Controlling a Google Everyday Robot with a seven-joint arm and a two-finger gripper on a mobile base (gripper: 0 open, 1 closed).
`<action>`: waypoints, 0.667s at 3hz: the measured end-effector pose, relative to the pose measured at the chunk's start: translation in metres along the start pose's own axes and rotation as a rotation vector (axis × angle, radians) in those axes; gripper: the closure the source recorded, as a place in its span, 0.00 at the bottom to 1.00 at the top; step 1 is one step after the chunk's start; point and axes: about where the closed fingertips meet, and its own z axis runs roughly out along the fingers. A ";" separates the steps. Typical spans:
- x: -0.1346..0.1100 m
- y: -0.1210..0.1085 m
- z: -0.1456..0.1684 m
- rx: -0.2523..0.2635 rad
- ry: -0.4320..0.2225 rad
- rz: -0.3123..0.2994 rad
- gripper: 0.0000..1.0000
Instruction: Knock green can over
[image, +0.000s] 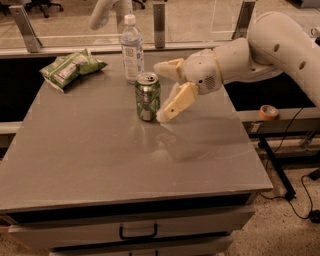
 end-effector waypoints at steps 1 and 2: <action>0.005 -0.026 0.018 0.010 -0.055 -0.010 0.00; 0.013 -0.044 0.027 0.021 -0.082 -0.026 0.16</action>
Offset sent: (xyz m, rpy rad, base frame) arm 0.0678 0.0216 -0.0321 0.1160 -0.0584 -0.0189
